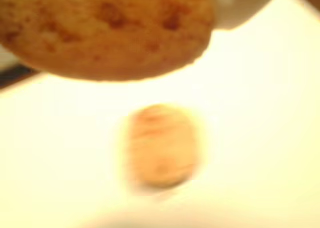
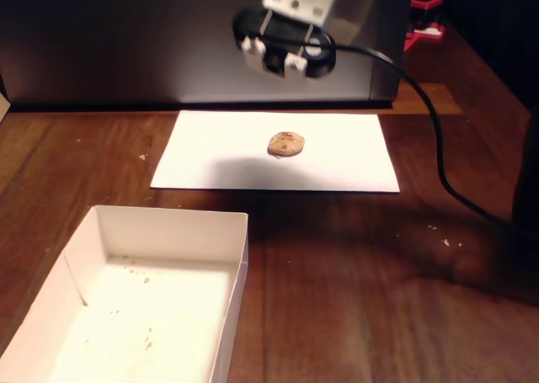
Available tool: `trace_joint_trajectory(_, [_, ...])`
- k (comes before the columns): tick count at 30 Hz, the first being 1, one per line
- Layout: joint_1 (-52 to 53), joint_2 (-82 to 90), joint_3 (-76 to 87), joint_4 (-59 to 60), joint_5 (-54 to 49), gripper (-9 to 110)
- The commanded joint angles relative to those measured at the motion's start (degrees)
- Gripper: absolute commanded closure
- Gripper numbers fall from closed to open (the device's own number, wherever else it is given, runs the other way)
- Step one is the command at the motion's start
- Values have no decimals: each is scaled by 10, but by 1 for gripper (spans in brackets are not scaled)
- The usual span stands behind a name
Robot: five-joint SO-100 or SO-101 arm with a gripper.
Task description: Grasp a mini cookies block and put it in the white box.
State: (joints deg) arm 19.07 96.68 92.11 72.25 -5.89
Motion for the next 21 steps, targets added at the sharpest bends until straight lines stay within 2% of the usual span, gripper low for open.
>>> trace_joint_trajectory(1, [-62,65,-136,15,-18,79])
trace_joint_trajectory(10, [-218,17,-244,27,-76,79])
trace_joint_trajectory(15, [-290,-30,-264,19,-73,79])
trace_joint_trajectory(21, [-323,-124,-296,-3,-39,79])
